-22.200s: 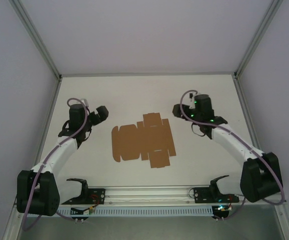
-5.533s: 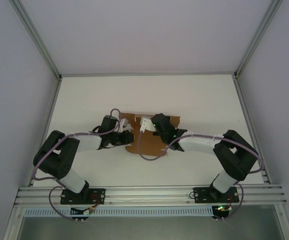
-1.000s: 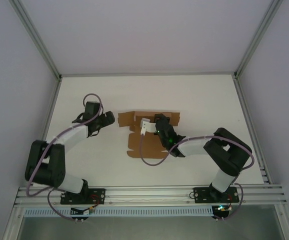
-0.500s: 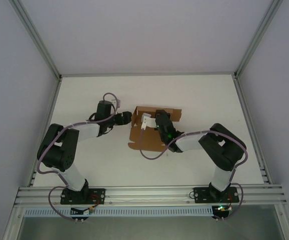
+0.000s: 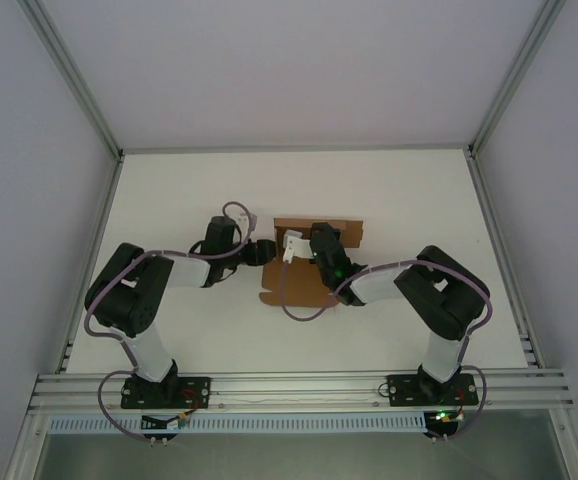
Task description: Assemble paper box
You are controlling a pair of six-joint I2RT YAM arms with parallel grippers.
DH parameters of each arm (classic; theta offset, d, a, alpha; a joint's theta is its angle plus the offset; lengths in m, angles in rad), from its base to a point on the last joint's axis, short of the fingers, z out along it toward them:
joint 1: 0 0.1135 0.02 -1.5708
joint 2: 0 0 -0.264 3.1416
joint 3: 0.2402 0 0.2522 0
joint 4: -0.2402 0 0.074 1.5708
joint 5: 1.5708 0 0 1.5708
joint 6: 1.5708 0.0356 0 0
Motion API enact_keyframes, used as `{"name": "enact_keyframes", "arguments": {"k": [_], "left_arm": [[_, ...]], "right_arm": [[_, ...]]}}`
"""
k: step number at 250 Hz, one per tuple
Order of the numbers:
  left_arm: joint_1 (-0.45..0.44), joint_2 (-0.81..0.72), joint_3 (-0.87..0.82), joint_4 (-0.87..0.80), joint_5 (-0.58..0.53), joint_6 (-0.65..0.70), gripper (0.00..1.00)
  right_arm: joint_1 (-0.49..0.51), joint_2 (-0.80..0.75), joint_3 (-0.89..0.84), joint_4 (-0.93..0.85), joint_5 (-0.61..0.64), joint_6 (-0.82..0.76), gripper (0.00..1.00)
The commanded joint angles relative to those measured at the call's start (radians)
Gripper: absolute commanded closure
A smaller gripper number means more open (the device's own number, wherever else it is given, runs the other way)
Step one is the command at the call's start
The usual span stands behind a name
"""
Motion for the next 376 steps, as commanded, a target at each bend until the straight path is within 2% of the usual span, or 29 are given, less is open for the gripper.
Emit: {"name": "enact_keyframes", "arguments": {"k": [1, 84, 122, 147, 219, 260, 284, 305, 339, 376], "left_arm": [[-0.044, -0.053, -0.037, 0.007, 0.017, 0.02, 0.35], [-0.046, -0.205, -0.058, -0.07, 0.0, 0.099, 0.35], [-0.047, -0.171, -0.008, -0.114, 0.023, 0.127, 0.34], [-0.049, -0.16, -0.005, -0.083, 0.057, 0.123, 0.34], [-0.079, -0.087, 0.041, -0.105, -0.053, 0.132, 0.34], [-0.079, -0.065, 0.0, -0.06, -0.117, 0.098, 0.34], [-0.079, -0.058, -0.014, -0.044, -0.143, 0.083, 0.34], [-0.082, -0.061, -0.025, -0.003, -0.142, 0.08, 0.34], [-0.084, -0.064, -0.029, 0.058, -0.167, 0.108, 0.34], [-0.09, -0.043, -0.017, 0.12, -0.124, 0.144, 0.33]], "right_arm": [[0.002, -0.026, -0.027, -0.007, -0.007, 0.012, 1.0], [0.017, -0.08, -0.051, -0.039, -0.018, 0.053, 1.0], [0.025, -0.076, -0.058, -0.005, -0.016, 0.038, 1.0], [0.029, -0.081, -0.061, 0.004, -0.016, 0.029, 1.0], [0.056, -0.123, -0.085, -0.036, -0.024, 0.051, 1.0], [0.079, -0.131, -0.139, -0.016, -0.003, 0.06, 1.0], [0.09, -0.145, -0.16, -0.065, -0.009, 0.089, 1.0], [0.094, -0.147, -0.169, -0.134, -0.028, 0.113, 1.0], [0.095, -0.118, -0.169, -0.136, -0.034, 0.12, 1.0], [0.094, -0.097, -0.162, -0.178, -0.039, 0.127, 1.0]]}}
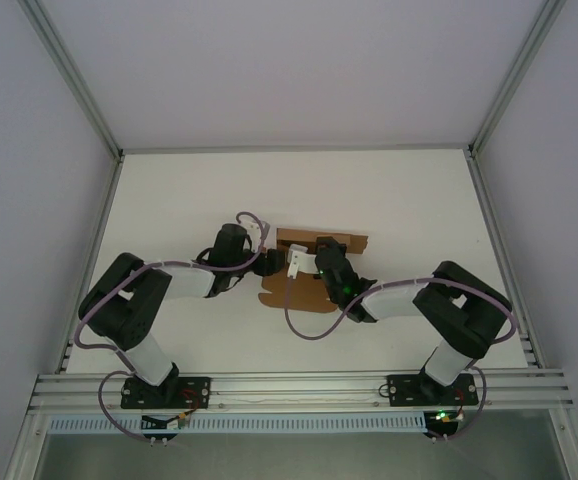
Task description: Assemble paper box
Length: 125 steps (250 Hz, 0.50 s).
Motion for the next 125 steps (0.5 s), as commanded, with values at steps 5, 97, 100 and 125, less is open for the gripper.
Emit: {"name": "enact_keyframes", "arguments": {"k": [5, 97, 100, 125], "left_arm": [[-0.006, 0.03, 0.011, 0.135, -0.016, 0.037, 0.32], [-0.041, 0.114, 0.086, 0.263, -0.012, 0.039, 0.33], [-0.04, 0.116, 0.09, 0.264, -0.006, 0.039, 0.33], [-0.044, 0.141, 0.132, 0.259, 0.019, 0.044, 0.36]], "right_arm": [[0.02, 0.046, -0.018, -0.145, -0.065, 0.043, 1.0], [0.016, 0.032, 0.04, -0.334, -0.114, 0.114, 1.0], [0.017, 0.032, 0.041, -0.336, -0.117, 0.116, 1.0], [0.014, 0.025, 0.049, -0.352, -0.127, 0.126, 1.0]]}}
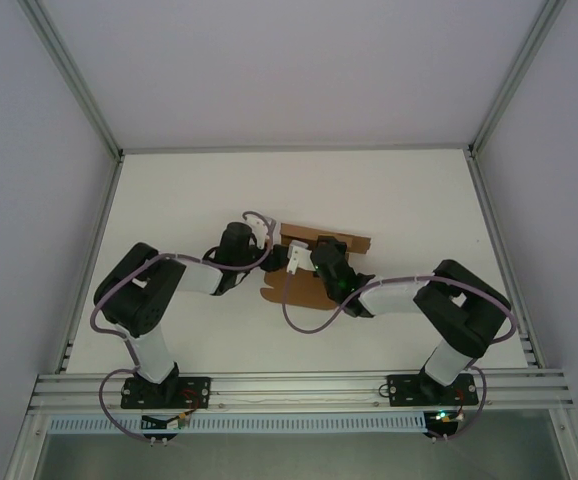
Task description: Assemble paper box
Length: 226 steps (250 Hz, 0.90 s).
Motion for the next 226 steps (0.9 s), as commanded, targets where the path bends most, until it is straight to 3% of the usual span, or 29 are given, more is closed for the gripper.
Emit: {"name": "enact_keyframes", "arguments": {"k": [1, 69, 95, 131, 190, 226], "left_arm": [[-0.022, 0.03, 0.087, 0.106, 0.02, 0.017, 0.36], [-0.027, 0.042, 0.097, 0.132, 0.013, 0.021, 0.73], [-0.027, 0.021, 0.081, 0.113, -0.005, 0.03, 0.79], [-0.027, -0.036, 0.03, 0.106, -0.006, 0.038, 0.81], [-0.027, -0.171, -0.036, -0.049, -0.016, 0.045, 0.73], [-0.027, -0.239, -0.116, -0.109, -0.027, 0.024, 0.66]], "right_arm": [[0.022, 0.019, -0.011, -0.208, -0.155, 0.043, 1.0], [-0.012, -0.025, 0.018, -0.258, -0.16, 0.079, 1.0], [-0.031, -0.046, 0.033, -0.265, -0.149, 0.078, 1.0], [-0.064, -0.092, 0.071, -0.303, -0.155, 0.082, 1.0], [-0.094, -0.183, 0.142, -0.541, -0.247, 0.083, 1.0], [-0.094, -0.188, 0.115, -0.515, -0.244, 0.07, 1.0]]}}
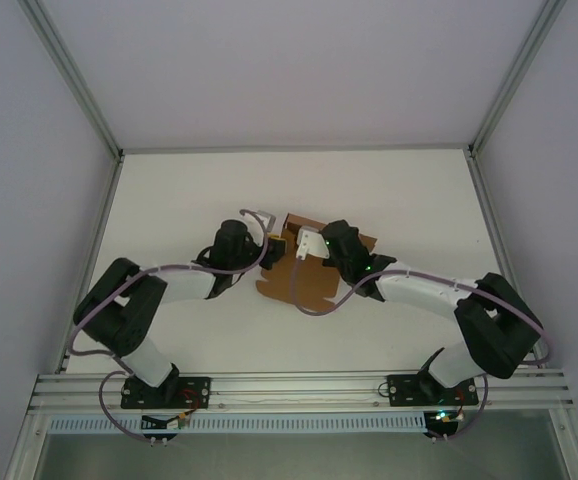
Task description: Assemble paper box
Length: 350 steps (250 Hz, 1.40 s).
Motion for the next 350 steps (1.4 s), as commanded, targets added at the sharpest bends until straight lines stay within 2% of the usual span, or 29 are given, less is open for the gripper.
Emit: {"name": "enact_keyframes", "arguments": {"k": [1, 31, 87, 120, 149, 183, 250, 278, 350], "left_arm": [[-0.008, -0.052, -0.059, -0.059, -0.016, -0.016, 0.65], [-0.011, -0.082, -0.097, -0.08, 0.006, -0.06, 0.61], [-0.015, -0.127, -0.167, -0.064, -0.027, -0.078, 0.53], [-0.016, -0.101, -0.141, -0.075, -0.005, -0.058, 0.43], [-0.017, -0.063, -0.111, -0.02, 0.047, -0.053, 0.37], [-0.017, -0.008, -0.041, -0.069, 0.057, -0.011, 0.35], [-0.017, 0.089, 0.012, -0.053, 0.106, -0.007, 0.34], [-0.018, 0.096, 0.037, -0.052, 0.138, -0.008, 0.32], [-0.017, 0.093, 0.041, -0.073, 0.11, 0.034, 0.29]], "right_arm": [[0.004, -0.001, -0.012, -0.087, -0.062, 0.001, 1.0], [0.003, 0.018, -0.007, -0.081, -0.06, 0.005, 1.0], [0.003, 0.037, -0.015, -0.041, -0.067, -0.012, 1.0], [0.008, 0.058, -0.027, -0.012, -0.033, -0.047, 1.0], [0.021, 0.063, -0.03, -0.002, -0.037, -0.05, 1.0], [0.03, 0.066, -0.022, -0.002, -0.029, -0.051, 1.0], [0.032, 0.064, -0.027, 0.001, -0.04, -0.05, 1.0], [0.032, 0.077, -0.025, -0.005, -0.037, -0.046, 1.0], [0.032, 0.081, -0.021, 0.003, -0.042, -0.048, 1.0]]}}
